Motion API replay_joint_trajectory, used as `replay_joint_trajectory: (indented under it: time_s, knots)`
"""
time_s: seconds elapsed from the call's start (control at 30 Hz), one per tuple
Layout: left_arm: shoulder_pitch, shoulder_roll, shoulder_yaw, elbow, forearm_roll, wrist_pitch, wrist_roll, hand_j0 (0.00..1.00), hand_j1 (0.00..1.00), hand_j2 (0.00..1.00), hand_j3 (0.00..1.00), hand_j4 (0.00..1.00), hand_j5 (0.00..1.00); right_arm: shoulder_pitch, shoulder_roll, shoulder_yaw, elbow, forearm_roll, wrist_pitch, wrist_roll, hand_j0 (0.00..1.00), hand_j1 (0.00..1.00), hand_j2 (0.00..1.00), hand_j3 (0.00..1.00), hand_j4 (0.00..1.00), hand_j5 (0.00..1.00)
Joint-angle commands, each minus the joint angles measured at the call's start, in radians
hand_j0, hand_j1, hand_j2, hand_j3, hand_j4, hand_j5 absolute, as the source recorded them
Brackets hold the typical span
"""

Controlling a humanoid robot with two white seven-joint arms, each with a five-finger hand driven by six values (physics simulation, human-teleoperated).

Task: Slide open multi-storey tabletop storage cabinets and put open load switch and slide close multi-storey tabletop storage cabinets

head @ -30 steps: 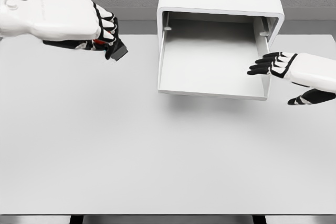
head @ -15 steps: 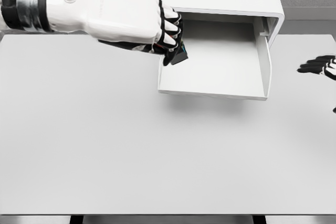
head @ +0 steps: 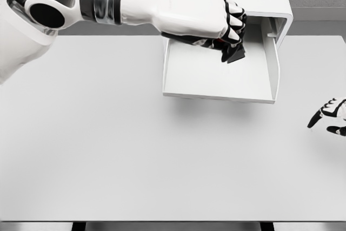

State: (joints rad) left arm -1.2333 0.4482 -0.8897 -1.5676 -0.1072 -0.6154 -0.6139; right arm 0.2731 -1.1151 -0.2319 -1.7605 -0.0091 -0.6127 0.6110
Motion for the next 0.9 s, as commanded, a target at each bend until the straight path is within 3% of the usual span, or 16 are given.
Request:
replay_joint_trajectory:
  time_s: [0.0, 0.07, 0.17, 0.27, 0.33, 0.47, 0.57, 0.87]
  knots:
    - [0.0, -0.011, -0.02, 0.021, -0.035, 0.005, 0.003, 0.36, 0.36, 0.36, 0.36, 0.36, 0.36, -0.008, -0.015, 0.092, -0.001, -0.005, 0.002, 0.0, 0.53, 0.53, 0.53, 0.53, 0.53, 0.53]
    - [0.0, -0.013, -0.021, 0.023, -0.052, 0.005, 0.003, 0.36, 0.36, 0.36, 0.36, 0.36, 0.36, -0.069, -0.019, 0.175, -0.001, -0.005, 0.002, 0.0, 0.53, 0.53, 0.53, 0.53, 0.53, 0.53]
    - [0.002, -0.036, -0.023, 0.09, -0.109, 0.005, 0.003, 0.37, 0.37, 0.37, 0.37, 0.37, 0.37, -0.095, -0.019, 0.2, -0.001, -0.005, 0.002, 0.0, 0.54, 0.54, 0.54, 0.54, 0.54, 0.54]
    - [0.003, -0.033, -0.023, 0.101, -0.114, 0.005, 0.003, 0.4, 0.4, 0.4, 0.4, 0.4, 0.4, -0.16, -0.019, 0.278, -0.001, -0.003, 0.002, 0.0, 0.54, 0.54, 0.54, 0.54, 0.54, 0.54]
    - [0.003, -0.033, -0.023, 0.104, -0.124, 0.005, 0.003, 0.4, 0.4, 0.4, 0.4, 0.4, 0.4, -0.163, -0.019, 0.278, -0.001, -0.003, 0.002, 0.0, 0.56, 0.56, 0.56, 0.56, 0.56, 0.56]
    - [0.002, -0.036, -0.034, 0.17, -0.124, 0.005, 0.003, 0.52, 0.52, 0.52, 0.52, 0.52, 0.52, -0.18, -0.017, 0.283, -0.001, -0.003, 0.002, 0.0, 0.58, 0.58, 0.58, 0.58, 0.58, 0.58]
    - [0.002, -0.042, -0.035, 0.178, -0.124, 0.005, 0.003, 0.57, 0.57, 0.57, 0.57, 0.57, 0.57, -0.219, -0.017, 0.335, -0.001, -0.003, 0.002, 0.0, 0.58, 0.58, 0.58, 0.58, 0.58, 0.58]
    - [0.008, -0.069, -0.083, 0.178, -0.166, 0.005, 0.003, 0.57, 0.57, 0.57, 0.57, 0.57, 0.57, -0.272, -0.015, 0.393, -0.002, -0.002, 0.002, 0.0, 0.58, 0.58, 0.58, 0.58, 0.58, 0.58]
